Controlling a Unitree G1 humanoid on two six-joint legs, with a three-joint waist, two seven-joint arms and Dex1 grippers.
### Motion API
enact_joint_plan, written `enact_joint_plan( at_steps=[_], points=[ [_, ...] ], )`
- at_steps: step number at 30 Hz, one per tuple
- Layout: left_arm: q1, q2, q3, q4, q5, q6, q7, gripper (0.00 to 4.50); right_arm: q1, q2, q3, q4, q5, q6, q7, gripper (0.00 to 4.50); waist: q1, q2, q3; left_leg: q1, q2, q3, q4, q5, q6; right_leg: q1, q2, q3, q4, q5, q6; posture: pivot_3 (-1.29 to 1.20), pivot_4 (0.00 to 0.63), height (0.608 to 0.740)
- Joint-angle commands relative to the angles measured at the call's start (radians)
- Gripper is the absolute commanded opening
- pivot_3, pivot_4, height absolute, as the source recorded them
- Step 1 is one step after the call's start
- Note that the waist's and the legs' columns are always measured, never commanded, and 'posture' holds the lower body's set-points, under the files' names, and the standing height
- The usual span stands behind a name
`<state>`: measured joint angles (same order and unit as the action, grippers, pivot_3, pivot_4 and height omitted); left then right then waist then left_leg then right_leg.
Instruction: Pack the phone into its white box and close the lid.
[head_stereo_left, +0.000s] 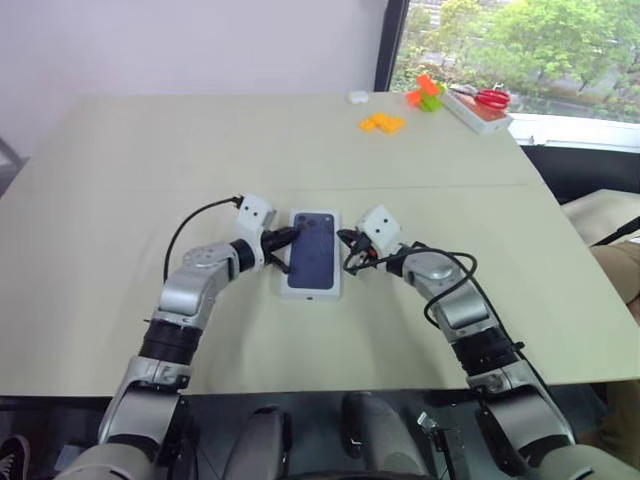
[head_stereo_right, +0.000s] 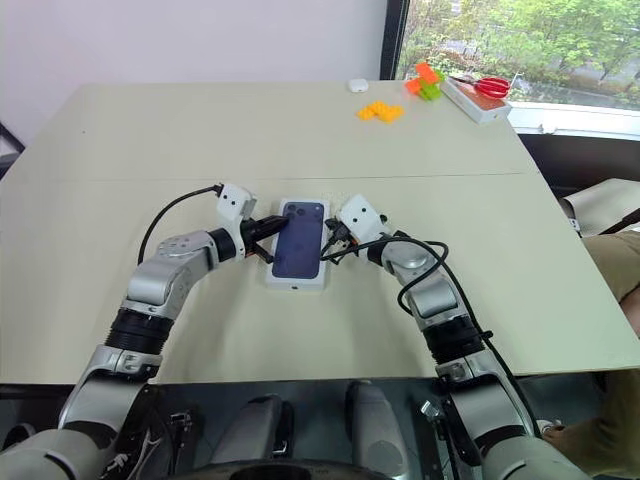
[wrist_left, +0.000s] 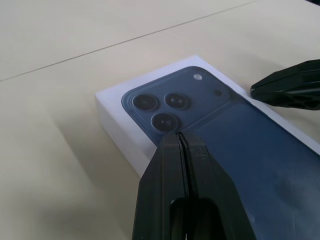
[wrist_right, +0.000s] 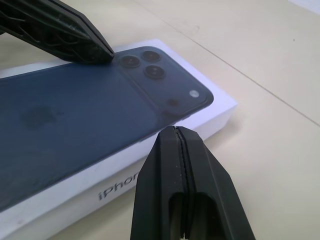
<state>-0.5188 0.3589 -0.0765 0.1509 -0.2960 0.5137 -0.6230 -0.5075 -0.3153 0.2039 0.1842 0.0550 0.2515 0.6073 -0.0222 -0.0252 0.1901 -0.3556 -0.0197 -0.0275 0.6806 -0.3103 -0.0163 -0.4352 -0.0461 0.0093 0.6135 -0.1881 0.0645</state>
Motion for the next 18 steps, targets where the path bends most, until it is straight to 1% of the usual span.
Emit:
enact_joint_plan(
  at_steps=[1,3,5,7,10,12,13,16,18],
  points=[
    [0.035,0.03,0.04,-0.08,-0.021,0.001,-0.023,0.05,0.012,0.001,-0.066,-0.097,0.088,0.058,0.033,0.0,0.002,0.0,0.0,-0.001,0.0,0.0,0.0,0.0,0.0,-0.001,0.0,0.0,0.0,0.0,0.0,0.0,0.15,0.74],
    [0.045,0.042,0.09,-0.143,-0.096,0.089,-0.037,0.05,0.028,-0.008,-0.091,-0.174,0.137,0.087,0.059,0.0,0.005,0.0,0.001,-0.002,0.0,-0.001,0.0,0.0,0.0,-0.002,0.0,0.0,0.0,0.0,0.0,0.0,0.15,0.74],
    [0.062,0.075,0.123,-0.212,-0.148,0.133,-0.071,0.05,0.047,-0.013,-0.133,-0.283,0.244,0.181,0.095,0.0,0.005,0.0,0.001,-0.003,0.0,-0.001,0.0,0.0,0.0,-0.002,0.0,0.0,0.0,0.0,0.0,0.0,0.15,0.74],
    [0.074,0.105,0.129,-0.245,-0.157,0.135,-0.093,0.05,0.063,-0.03,-0.147,-0.347,0.287,0.227,0.116,0.0,0.006,0.0,0.001,-0.004,0.0,-0.001,0.0,0.0,0.0,-0.003,-0.001,0.0,0.0,0.0,0.0,0.0,0.15,0.74],
    [0.086,0.147,0.149,-0.246,-0.166,0.13,-0.12,0.05,0.097,-0.076,-0.142,-0.413,0.307,0.25,0.149,0.0,0.009,0.0,0.001,-0.003,0.0,-0.001,0.0,0.0,0.0,-0.002,-0.001,0.0,0.0,0.0,0.0,0.0,0.15,0.74],
    [0.102,0.188,0.169,-0.243,-0.198,0.145,-0.172,0.56,0.12,-0.112,-0.152,-0.437,0.335,0.273,0.179,0.0,0.008,0.0,0.001,-0.003,0.0,-0.001,0.0,0.0,0.0,-0.002,-0.001,-0.001,-0.001,-0.001,0.0,0.0,0.15,0.74],
    [0.109,0.206,0.171,-0.239,-0.203,0.15,-0.19,0.9,0.128,-0.127,-0.157,-0.445,0.348,0.281,0.194,0.0,0.007,0.0,0.001,-0.003,0.0,0.0,0.0,0.0,0.0,-0.002,-0.001,-0.001,-0.001,-0.001,0.0,0.0,0.15,0.74],
    [0.141,0.236,0.181,-0.249,-0.201,0.114,-0.211,2.28,0.145,-0.162,-0.184,-0.458,0.396,0.305,0.225,0.79,0.005,0.001,0.002,-0.003,0.0,0.0,0.0,0.0,0.0,-0.002,0.0,0.0,-0.001,-0.004,0.001,0.0,0.15,0.74],
    [0.186,0.267,0.209,-0.269,-0.225,0.092,-0.263,3.35,0.178,-0.199,-0.204,-0.463,0.399,0.267,0.262,1.77,0.005,0.001,0.002,-0.003,0.0,0.0,0.0,0.0,0.0,-0.003,-0.001,0.0,-0.001,-0.004,0.001,0.0,0.15,0.74]
  ],
)
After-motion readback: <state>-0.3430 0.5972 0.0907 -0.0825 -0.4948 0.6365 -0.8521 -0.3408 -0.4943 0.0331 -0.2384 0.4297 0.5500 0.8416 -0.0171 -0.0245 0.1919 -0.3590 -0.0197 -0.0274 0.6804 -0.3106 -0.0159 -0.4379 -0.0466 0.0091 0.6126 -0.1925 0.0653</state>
